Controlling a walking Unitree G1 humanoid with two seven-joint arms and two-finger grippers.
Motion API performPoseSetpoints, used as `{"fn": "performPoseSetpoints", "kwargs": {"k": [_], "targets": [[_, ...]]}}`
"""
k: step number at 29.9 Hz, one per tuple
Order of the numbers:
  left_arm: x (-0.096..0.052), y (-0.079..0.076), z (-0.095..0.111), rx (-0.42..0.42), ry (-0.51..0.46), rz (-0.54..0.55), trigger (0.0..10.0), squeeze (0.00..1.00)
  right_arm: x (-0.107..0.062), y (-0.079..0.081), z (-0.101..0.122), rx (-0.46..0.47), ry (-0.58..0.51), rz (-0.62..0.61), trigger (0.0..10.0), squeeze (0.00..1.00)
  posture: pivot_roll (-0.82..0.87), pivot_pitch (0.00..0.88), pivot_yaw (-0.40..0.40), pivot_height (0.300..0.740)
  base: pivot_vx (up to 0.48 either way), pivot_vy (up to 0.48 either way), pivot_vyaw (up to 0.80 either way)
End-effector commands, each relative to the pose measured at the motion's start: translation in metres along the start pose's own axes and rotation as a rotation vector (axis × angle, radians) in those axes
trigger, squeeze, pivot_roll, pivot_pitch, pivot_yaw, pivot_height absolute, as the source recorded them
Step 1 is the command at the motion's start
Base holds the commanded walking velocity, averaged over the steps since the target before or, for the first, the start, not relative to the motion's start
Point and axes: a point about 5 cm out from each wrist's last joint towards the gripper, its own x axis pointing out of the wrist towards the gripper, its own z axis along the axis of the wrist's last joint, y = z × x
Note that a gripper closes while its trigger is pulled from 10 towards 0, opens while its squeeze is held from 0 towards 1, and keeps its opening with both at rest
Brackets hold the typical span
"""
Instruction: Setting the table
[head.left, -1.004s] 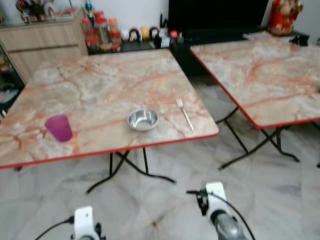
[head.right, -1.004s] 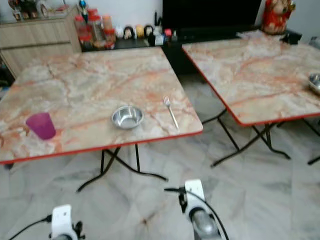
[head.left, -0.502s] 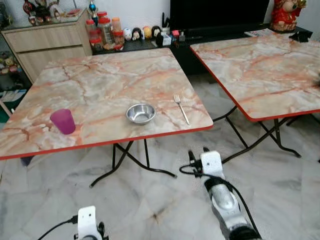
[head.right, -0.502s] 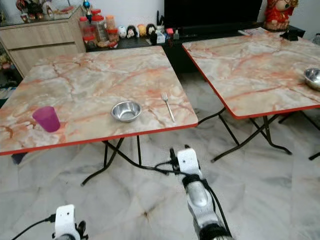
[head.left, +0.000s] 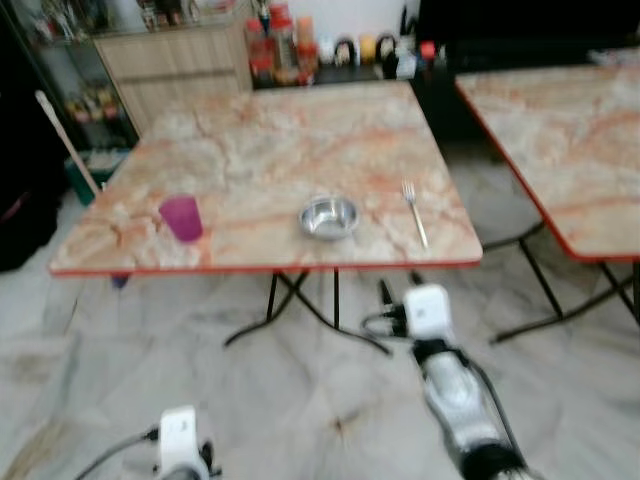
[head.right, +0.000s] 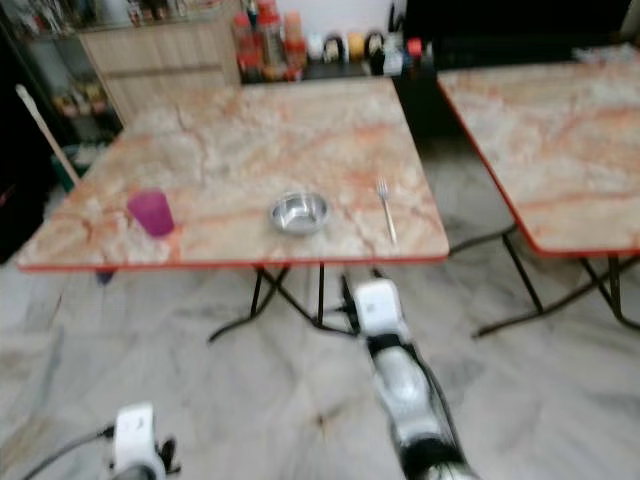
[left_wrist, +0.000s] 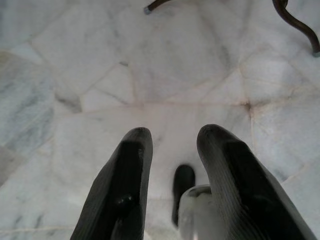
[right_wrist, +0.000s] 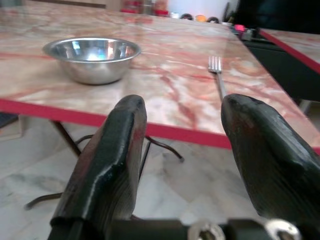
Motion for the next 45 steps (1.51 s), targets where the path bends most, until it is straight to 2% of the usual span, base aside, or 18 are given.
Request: {"fn": "performPoseSetpoints", "kwargs": {"k": [1, 14, 15, 16, 18, 20, 34, 45], "targets": [[-0.001, 0.008, -0.003, 0.014, 0.009, 0.020, 10.0, 0.00, 0.003, 0.012, 0.005, 0.010, -0.016, 0.034, 10.0, 0.00, -0.03, 0.000, 0.045, 0.732, 0.300, 0.000, 0.00], [-0.001, 0.008, -0.003, 0.014, 0.009, 0.020, 10.0, 0.00, 0.003, 0.012, 0.005, 0.010, -0.016, 0.034, 10.0, 0.00, -0.03, 0.000, 0.045, 0.732, 0.300, 0.000, 0.00], [-0.001, 0.008, -0.002, 0.019, 0.009, 0.021, 10.0, 0.00, 0.005, 0.011, 0.010, 0.011, -0.037, 0.025, 10.0, 0.00, -0.03, 0.000, 0.045, 0.732, 0.300, 0.000, 0.00], [-0.001, 0.007, -0.003, 0.019, 0.009, 0.020, 10.0, 0.00, 0.017, 0.012, 0.026, 0.030, -0.082, 0.006, 10.0, 0.00, -0.03, 0.000, 0.024, 0.732, 0.337, 0.000, 0.00], [-0.001, 0.006, -0.003, 0.019, 0.010, 0.017, 10.0, 0.00, 0.031, 0.013, 0.047, 0.063, -0.136, -0.009, 10.0, 0.00, -0.03, 0.000, 0.023, 0.732, 0.339, 0.000, 0.00], [-0.001, 0.006, -0.004, 0.019, 0.011, 0.016, 10.0, 0.00, 0.034, 0.014, 0.051, 0.068, -0.148, -0.011, 10.0, 0.00, -0.03, 0.000, 0.022, 0.732, 0.337, 0.000, 0.00], [-0.001, 0.009, -0.002, 0.027, 0.009, 0.025, 10.0, 0.00, 0.039, 0.016, 0.057, 0.081, -0.150, -0.008, 10.0, 0.00, -0.03, 0.000, 0.021, 0.732, 0.439, 0.000, 0.00], [-0.001, 0.009, -0.003, 0.011, 0.007, 0.032, 10.0, 0.00, 0.036, 0.019, 0.052, 0.118, -0.120, -0.016, 10.0, 0.00, -0.02, 0.000, 0.021, 0.732, 0.340, 0.000, 0.00]]}}
